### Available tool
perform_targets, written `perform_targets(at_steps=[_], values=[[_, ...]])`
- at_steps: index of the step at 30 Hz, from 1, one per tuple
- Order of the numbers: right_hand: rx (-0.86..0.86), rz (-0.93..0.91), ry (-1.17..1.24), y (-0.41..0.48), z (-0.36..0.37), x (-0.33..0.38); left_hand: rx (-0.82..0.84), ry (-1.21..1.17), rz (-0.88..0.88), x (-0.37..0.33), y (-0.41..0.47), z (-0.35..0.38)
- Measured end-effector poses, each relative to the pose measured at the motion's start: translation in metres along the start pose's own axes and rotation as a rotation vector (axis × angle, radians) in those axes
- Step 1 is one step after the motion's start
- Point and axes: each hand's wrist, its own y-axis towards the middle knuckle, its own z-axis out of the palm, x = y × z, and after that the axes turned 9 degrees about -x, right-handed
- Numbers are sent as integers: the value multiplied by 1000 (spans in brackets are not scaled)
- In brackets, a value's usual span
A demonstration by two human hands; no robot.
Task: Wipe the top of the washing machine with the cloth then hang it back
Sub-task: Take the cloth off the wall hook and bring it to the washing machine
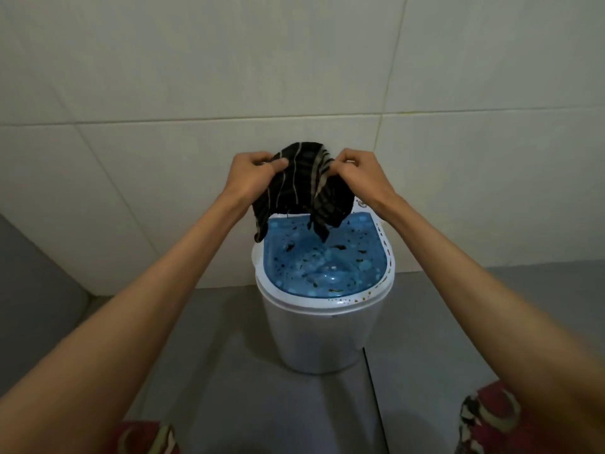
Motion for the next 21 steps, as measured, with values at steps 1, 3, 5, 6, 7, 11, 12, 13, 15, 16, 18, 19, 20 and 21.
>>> perform_targets(at_steps=[1,3,5,6,7,11,12,13,15,16,18,19,20,21], values=[[-1,-1,38,-12,-1,6,-13,-35,1,-4,-12,-3],[27,11,107,-37,-4,17,-23,-74,-8,-13,-39,-9],[93,7,127,-58,-9,32,-25,-93,0,-23,-60,-14],[129,2,127,-67,-13,39,-6,-91,2,-31,-70,-16],[157,-3,122,-75,-17,46,20,-83,1,-38,-78,-17],[242,31,114,-93,-36,73,120,-3,-24,-63,-101,-18],[278,50,117,-97,-43,77,173,22,-3,-67,-106,-20],[317,57,122,-100,-50,80,240,41,21,-71,-110,-23],[363,69,139,-105,-62,83,361,58,45,-75,-116,-27],[371,75,143,-107,-68,84,399,65,54,-77,-119,-27],[378,70,110,-111,-80,86,405,116,89,-82,-128,-23],[371,60,81,-113,-85,87,379,149,105,-84,-133,-19],[349,38,49,-113,-89,86,349,177,117,-85,-137,-15],[310,4,5,-113,-92,86,325,190,119,-84,-139,-11]])
